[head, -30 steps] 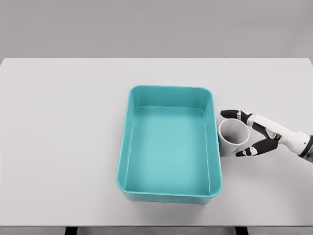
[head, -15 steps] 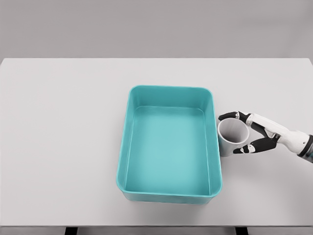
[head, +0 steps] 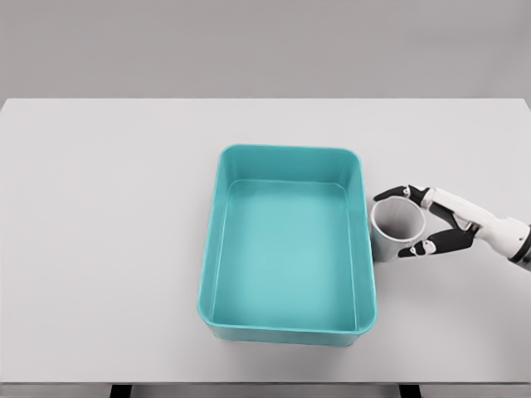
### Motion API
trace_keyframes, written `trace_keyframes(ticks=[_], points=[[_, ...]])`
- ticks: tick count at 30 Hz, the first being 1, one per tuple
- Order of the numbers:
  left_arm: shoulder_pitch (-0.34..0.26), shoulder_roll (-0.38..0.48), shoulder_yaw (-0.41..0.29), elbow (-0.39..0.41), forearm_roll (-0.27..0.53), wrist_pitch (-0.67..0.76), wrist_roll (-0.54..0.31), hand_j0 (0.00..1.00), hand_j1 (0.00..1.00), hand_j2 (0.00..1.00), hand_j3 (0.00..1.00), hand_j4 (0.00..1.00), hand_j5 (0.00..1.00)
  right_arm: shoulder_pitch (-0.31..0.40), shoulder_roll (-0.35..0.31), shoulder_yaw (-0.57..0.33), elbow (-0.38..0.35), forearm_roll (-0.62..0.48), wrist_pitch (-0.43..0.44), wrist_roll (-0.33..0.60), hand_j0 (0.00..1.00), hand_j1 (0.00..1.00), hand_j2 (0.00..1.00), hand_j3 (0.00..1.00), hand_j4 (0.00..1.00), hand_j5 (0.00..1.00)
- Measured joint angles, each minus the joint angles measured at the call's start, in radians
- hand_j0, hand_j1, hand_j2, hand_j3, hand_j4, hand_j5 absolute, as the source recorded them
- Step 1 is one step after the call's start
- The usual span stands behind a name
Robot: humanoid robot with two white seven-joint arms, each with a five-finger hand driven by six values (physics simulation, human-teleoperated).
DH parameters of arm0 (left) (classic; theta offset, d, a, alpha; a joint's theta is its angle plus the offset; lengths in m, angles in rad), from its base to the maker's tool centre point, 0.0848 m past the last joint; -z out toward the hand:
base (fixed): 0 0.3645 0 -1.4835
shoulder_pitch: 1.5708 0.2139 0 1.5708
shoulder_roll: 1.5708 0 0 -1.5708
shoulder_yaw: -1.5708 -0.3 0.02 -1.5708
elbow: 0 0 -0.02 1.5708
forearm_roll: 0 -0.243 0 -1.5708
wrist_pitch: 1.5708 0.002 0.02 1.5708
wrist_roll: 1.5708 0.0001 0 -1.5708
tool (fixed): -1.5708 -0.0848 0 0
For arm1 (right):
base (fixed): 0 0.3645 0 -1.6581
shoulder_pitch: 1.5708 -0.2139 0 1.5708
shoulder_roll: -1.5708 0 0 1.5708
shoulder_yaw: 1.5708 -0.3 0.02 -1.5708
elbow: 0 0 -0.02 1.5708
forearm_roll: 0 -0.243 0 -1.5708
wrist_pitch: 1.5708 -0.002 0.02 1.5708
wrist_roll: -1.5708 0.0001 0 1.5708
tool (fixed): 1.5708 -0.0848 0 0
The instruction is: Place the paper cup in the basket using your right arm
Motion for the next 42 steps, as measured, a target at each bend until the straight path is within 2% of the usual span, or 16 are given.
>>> trace_keyframes(ticks=[13,29,36,42], points=[[0.000,0.000,0.000,0.000,0.000,0.000,0.000,1.00,1.00,1.00,1.00,1.00,1.00,0.009,-0.006,-0.091,-0.012,-0.006,-0.001,0.000,0.80,0.80,0.80,0.80,0.80,0.80],[0.000,0.000,0.000,0.000,0.000,0.000,0.000,1.00,1.00,1.00,1.00,1.00,1.00,0.009,-0.001,-0.217,-0.118,-0.010,0.005,0.000,0.79,0.79,0.79,0.79,0.79,0.79],[0.000,0.000,0.000,0.000,0.000,0.000,0.000,1.00,1.00,1.00,1.00,1.00,1.00,0.006,0.002,-0.246,-0.169,-0.010,0.012,0.000,0.79,0.79,0.79,0.79,0.79,0.79],[0.000,0.000,0.000,0.000,0.000,0.000,0.000,1.00,1.00,1.00,1.00,1.00,1.00,-0.002,0.004,-0.249,-0.228,-0.010,0.015,0.000,0.71,0.71,0.71,0.71,0.71,0.71]])
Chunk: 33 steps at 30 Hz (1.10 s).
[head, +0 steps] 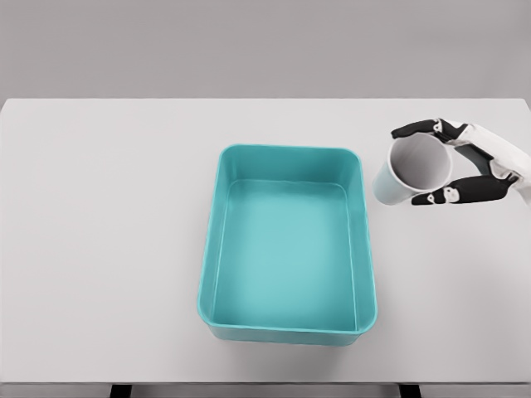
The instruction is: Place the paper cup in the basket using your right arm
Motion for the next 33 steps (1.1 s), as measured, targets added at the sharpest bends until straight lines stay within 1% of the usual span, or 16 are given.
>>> trace_keyframes(ticks=[8,17,19,22,26,29,33], points=[[0.000,0.000,0.000,0.000,0.000,0.000,0.000,1.00,1.00,1.00,1.00,1.00,1.00,-0.008,0.005,0.008,-0.057,0.006,0.002,0.000,0.70,0.70,0.70,0.70,0.70,0.70],[0.000,0.000,0.000,0.000,0.000,0.000,0.000,1.00,1.00,1.00,1.00,1.00,1.00,-0.023,0.040,0.018,-0.095,0.015,0.003,0.000,0.69,0.69,0.69,0.69,0.69,0.69],[0.000,0.000,0.000,0.000,0.000,0.000,0.000,1.00,1.00,1.00,1.00,1.00,1.00,-0.052,0.057,0.028,-0.105,0.026,0.004,0.000,0.70,0.70,0.70,0.70,0.70,0.70],[0.000,0.000,0.000,0.000,0.000,0.000,0.000,1.00,1.00,1.00,1.00,1.00,1.00,-0.069,0.090,0.055,-0.112,0.057,0.004,0.000,0.70,0.70,0.70,0.70,0.70,0.70],[0.000,0.000,0.000,-0.001,0.000,0.000,0.000,1.00,1.00,1.00,1.00,1.00,1.00,-0.074,0.119,0.075,-0.116,0.092,0.020,0.000,0.70,0.70,0.70,0.70,0.70,0.70],[0.000,0.000,0.000,-0.001,0.000,0.000,0.000,1.00,1.00,1.00,1.00,1.00,1.00,-0.075,0.151,0.083,-0.115,0.138,0.040,0.000,0.70,0.70,0.70,0.70,0.70,0.70],[0.000,0.000,0.000,0.000,0.000,0.000,0.000,1.00,1.00,1.00,1.00,1.00,1.00,-0.078,0.180,0.098,-0.115,0.191,0.055,0.000,0.70,0.70,0.70,0.70,0.70,0.70]])
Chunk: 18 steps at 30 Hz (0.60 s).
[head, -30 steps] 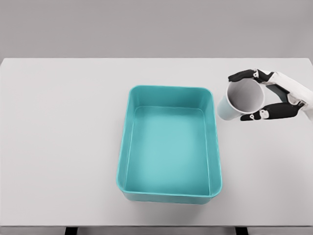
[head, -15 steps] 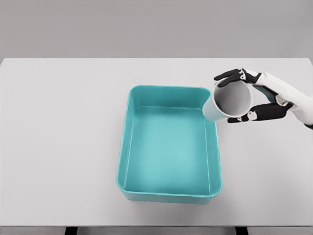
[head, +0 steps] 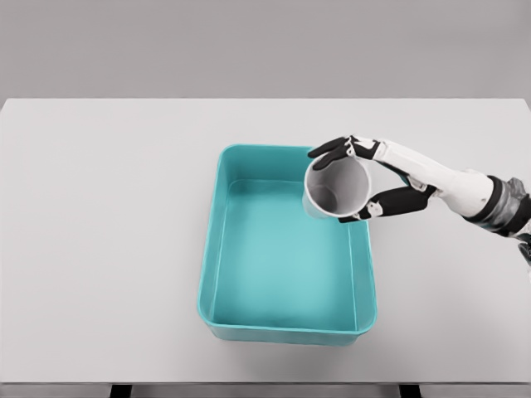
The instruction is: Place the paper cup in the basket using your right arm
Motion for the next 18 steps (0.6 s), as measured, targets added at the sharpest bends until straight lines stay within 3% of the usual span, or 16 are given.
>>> trace_keyframes(ticks=[18], points=[[0.000,0.000,0.000,0.000,0.000,0.000,0.000,1.00,1.00,1.00,1.00,1.00,1.00,-0.052,0.042,0.051,-0.001,0.256,0.086,0.000,0.70,0.70,0.70,0.70,0.70,0.70]])
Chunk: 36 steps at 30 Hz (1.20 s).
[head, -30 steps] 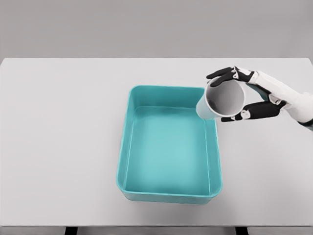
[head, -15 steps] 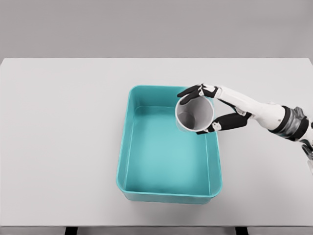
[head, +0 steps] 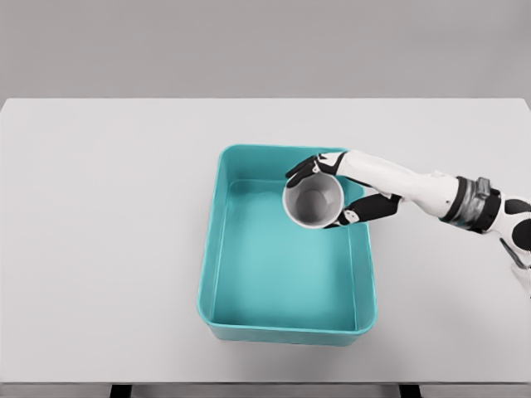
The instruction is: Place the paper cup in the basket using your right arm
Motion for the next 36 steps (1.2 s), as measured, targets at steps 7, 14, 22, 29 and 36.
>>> trace_keyframes(ticks=[7,14,22,29,36], points=[[0.000,0.000,0.000,0.000,0.000,0.000,0.000,1.00,1.00,1.00,1.00,1.00,1.00,-0.018,0.028,0.036,-0.002,0.072,0.032,0.000,0.70,0.70,0.70,0.70,0.70,0.70],[0.000,0.000,0.000,0.000,0.000,0.000,0.000,1.00,1.00,1.00,1.00,1.00,1.00,-0.034,0.031,0.045,-0.031,0.207,0.105,0.000,0.70,0.70,0.70,0.70,0.70,0.70],[0.000,0.000,0.000,0.000,0.000,0.000,0.000,1.00,1.00,1.00,1.00,1.00,1.00,-0.071,0.056,0.088,-0.047,0.357,0.217,0.000,0.68,0.68,0.68,0.68,0.68,0.68],[0.000,0.000,0.000,0.000,0.000,0.000,0.000,1.00,1.00,1.00,1.00,1.00,1.00,-0.075,0.074,0.139,-0.048,0.417,0.254,0.000,1.00,1.00,1.00,1.00,1.00,1.00],[0.000,0.000,0.000,0.000,0.000,0.000,0.000,1.00,1.00,1.00,1.00,1.00,1.00,-0.075,0.078,0.144,-0.050,0.416,0.240,0.000,1.00,1.00,1.00,1.00,1.00,1.00]])
